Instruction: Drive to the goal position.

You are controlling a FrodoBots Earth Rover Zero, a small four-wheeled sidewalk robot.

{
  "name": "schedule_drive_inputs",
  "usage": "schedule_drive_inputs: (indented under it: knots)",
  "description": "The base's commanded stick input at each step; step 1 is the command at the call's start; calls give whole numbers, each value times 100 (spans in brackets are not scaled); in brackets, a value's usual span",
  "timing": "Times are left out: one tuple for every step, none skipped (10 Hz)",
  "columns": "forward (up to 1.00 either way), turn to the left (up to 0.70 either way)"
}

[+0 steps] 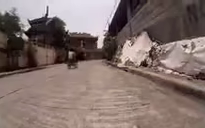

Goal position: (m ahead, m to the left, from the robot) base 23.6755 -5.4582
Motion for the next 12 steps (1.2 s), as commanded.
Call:
schedule_drive_inputs:
  knots:
    - [70,0]
    - [70,0]
    - [70,0]
    - [70,0]
    - [70,0]
    - [70,0]
    - [70,0]
    - [70,0]
    - [70,0]
    - [70,0]
    - [70,0]
    - [70,0]
